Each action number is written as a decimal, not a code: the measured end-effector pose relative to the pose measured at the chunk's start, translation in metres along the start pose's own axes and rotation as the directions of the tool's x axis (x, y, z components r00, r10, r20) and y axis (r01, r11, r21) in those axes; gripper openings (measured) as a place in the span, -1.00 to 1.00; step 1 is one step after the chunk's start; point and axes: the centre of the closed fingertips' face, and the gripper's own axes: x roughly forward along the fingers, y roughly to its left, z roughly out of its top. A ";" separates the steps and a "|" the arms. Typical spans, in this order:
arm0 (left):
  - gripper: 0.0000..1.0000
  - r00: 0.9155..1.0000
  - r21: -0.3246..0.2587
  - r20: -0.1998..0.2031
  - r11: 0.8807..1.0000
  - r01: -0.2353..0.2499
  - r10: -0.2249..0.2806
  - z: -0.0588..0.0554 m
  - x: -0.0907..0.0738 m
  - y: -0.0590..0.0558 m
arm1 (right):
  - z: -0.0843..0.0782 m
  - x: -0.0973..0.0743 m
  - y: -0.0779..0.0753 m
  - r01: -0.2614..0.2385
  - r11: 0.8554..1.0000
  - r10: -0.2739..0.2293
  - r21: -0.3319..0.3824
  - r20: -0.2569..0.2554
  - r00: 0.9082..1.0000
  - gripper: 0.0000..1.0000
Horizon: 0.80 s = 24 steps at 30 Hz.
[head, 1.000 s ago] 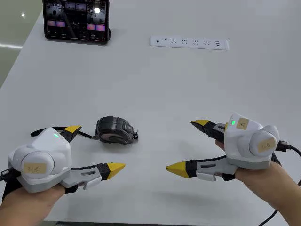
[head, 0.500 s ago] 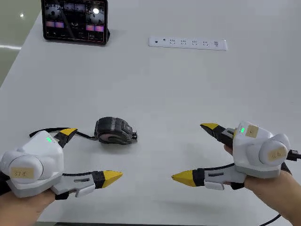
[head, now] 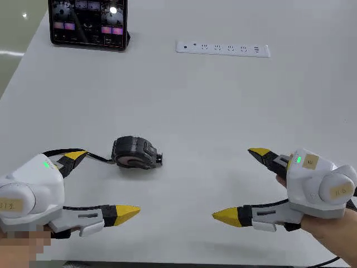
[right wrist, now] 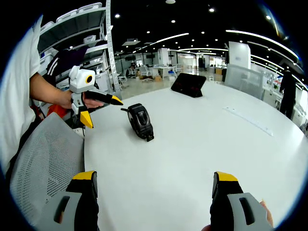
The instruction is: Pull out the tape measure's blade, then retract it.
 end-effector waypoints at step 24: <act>0.98 0.997 0.062 -0.058 0.997 0.055 -0.051 -0.015 -0.017 -0.007 | -0.014 -0.027 -0.005 0.026 0.999 -0.025 0.031 -0.024 0.999 0.98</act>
